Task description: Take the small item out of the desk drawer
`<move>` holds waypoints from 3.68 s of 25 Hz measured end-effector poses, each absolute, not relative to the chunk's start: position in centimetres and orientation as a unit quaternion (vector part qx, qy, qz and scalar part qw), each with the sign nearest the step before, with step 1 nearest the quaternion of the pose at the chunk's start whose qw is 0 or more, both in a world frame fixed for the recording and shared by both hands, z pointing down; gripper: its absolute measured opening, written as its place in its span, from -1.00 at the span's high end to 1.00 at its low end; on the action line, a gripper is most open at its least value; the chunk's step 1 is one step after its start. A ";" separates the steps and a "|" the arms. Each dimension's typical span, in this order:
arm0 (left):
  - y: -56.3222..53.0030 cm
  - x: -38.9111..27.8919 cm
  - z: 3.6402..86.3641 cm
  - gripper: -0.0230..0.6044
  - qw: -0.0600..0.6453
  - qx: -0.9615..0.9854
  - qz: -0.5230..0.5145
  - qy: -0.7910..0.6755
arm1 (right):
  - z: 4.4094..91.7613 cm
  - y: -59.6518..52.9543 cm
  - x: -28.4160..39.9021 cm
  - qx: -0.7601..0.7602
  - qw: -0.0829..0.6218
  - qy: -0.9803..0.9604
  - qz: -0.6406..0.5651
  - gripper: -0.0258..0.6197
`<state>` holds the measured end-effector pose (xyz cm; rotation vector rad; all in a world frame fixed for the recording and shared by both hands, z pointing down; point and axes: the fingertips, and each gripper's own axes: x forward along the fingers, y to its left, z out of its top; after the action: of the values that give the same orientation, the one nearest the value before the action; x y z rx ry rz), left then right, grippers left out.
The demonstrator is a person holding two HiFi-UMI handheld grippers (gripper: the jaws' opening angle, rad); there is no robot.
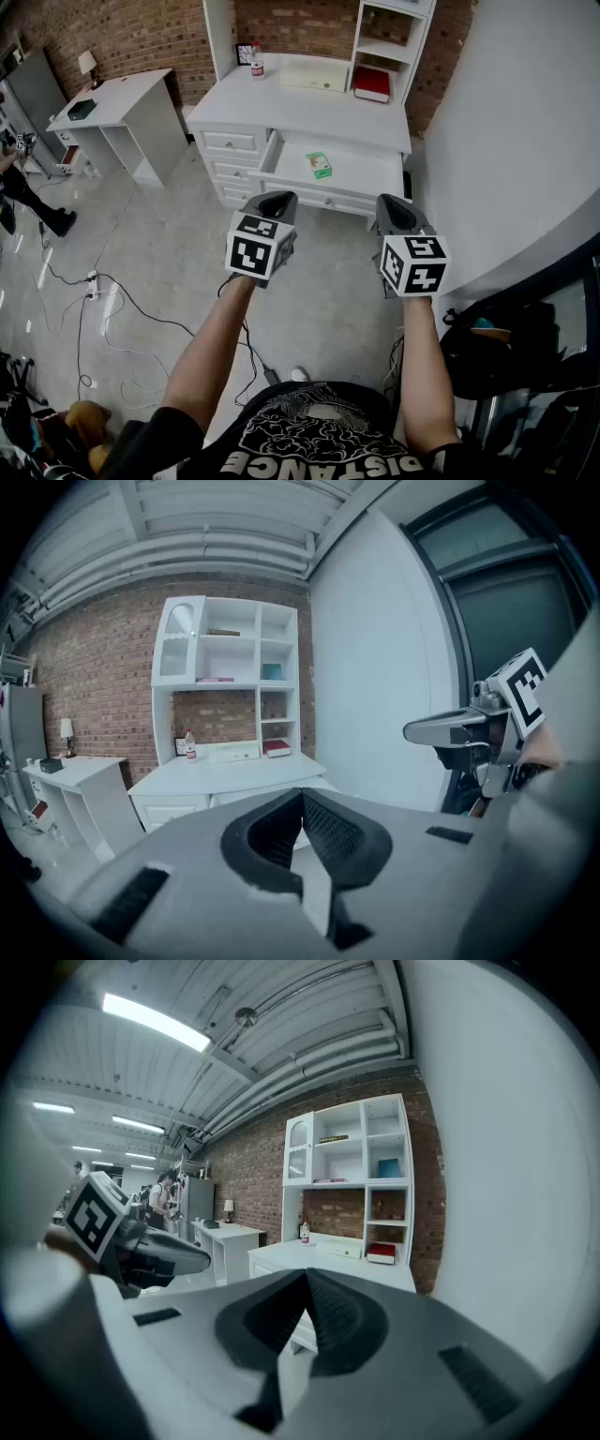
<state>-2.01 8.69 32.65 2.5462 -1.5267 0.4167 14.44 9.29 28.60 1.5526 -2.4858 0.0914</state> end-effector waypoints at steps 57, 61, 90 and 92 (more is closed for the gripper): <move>-22.9 -4.4 36.8 0.90 0.082 0.808 0.179 -0.556 | 36.7 -24.2 11.5 0.450 0.154 -0.874 0.100 -0.18; -23.7 -4.5 37.7 0.90 0.082 0.806 0.184 -0.557 | 38.5 -25.2 11.0 0.438 0.159 -0.876 0.123 -0.25; -31.7 -11.5 49.2 0.90 0.156 0.831 0.205 -0.493 | 56.7 -32.7 1.5 0.372 0.354 -0.821 0.250 -0.46; -32.7 -11.6 50.0 0.90 0.159 0.838 0.208 -0.479 | 58.1 -33.3 1.2 0.378 0.365 -0.810 0.261 -0.46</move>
<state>-11.57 -32.71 50.03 2.3960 -1.3686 0.5956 1.25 -33.31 58.12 0.9714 -2.0830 0.6717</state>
